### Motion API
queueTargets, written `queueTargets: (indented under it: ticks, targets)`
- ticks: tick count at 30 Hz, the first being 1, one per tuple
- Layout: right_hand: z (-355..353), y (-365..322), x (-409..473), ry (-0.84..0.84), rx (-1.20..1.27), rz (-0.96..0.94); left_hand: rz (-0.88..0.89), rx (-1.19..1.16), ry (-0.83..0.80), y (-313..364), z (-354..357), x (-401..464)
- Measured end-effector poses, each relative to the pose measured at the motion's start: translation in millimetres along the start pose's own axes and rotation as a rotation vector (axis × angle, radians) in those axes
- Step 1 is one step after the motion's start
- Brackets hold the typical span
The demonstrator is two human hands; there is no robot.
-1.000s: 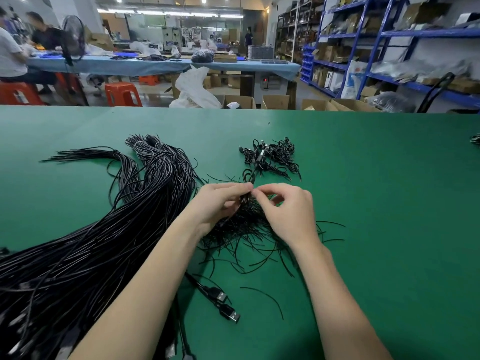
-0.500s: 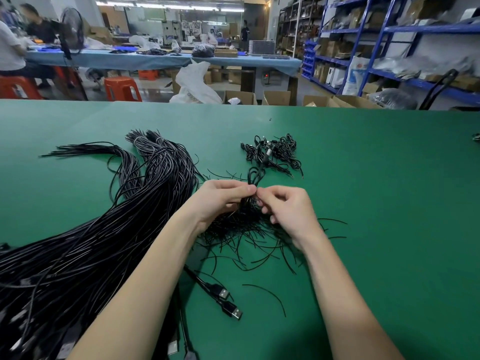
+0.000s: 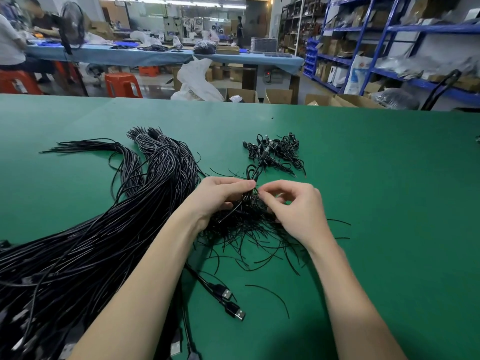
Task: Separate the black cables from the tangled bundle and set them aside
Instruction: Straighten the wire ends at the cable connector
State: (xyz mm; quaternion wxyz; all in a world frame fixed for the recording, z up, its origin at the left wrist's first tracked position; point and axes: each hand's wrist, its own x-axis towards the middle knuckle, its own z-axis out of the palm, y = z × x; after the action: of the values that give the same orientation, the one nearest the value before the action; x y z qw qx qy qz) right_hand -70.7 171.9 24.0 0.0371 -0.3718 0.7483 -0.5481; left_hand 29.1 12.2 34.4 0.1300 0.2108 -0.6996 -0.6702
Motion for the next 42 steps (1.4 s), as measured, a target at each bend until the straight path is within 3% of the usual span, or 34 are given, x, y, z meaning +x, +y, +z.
queueTargets:
  ticks: [6, 10, 12, 15, 17, 19, 22, 24, 28, 37, 39, 42]
  targets:
    - [0, -2, 0, 0.022, -0.020, -0.114, -0.005, -0.035, -0.053, -1, -4, 2]
    - [3, -2, 0, -0.026, 0.203, 0.100, 0.021, -0.026, -0.117, -2, -5, 2]
    - [3, -5, 3, -0.123, 0.533, 0.370, 0.098, -0.075, -0.122, -5, -3, 2]
    - [4, -6, 2, -0.335, 1.319, 0.892, 0.272, -0.096, -0.098, -5, 3, 2]
    - [10, -6, -2, -0.360, 1.596, 0.998, 0.337, -0.102, -0.070, -3, 3, 2]
    - [16, -7, -1, -0.323, 1.366, 0.866, 0.313, -0.048, -0.030, -4, 0, 3]
    - [16, -3, 2, -0.095, 0.590, 0.426, 0.152, -0.087, -0.009, -8, 0, 2]
    - [8, 0, 2, -0.082, 0.426, 0.232, 0.057, -0.173, -0.036, -9, 4, 1]
    - [-7, 2, -1, -0.179, 0.382, 0.157, -0.033, -0.180, -0.085, -7, 2, 3]
    - [-6, 2, 0, -0.121, 0.254, 0.109, -0.031, -0.077, -0.204, -4, 1, -1]
    - [-4, 1, -1, -0.145, 0.338, 0.179, 0.013, -0.108, -0.245, -5, 2, -2]
    - [4, 0, -1, -0.244, 0.691, 0.344, 0.096, -0.212, -0.264, -6, 6, -1]
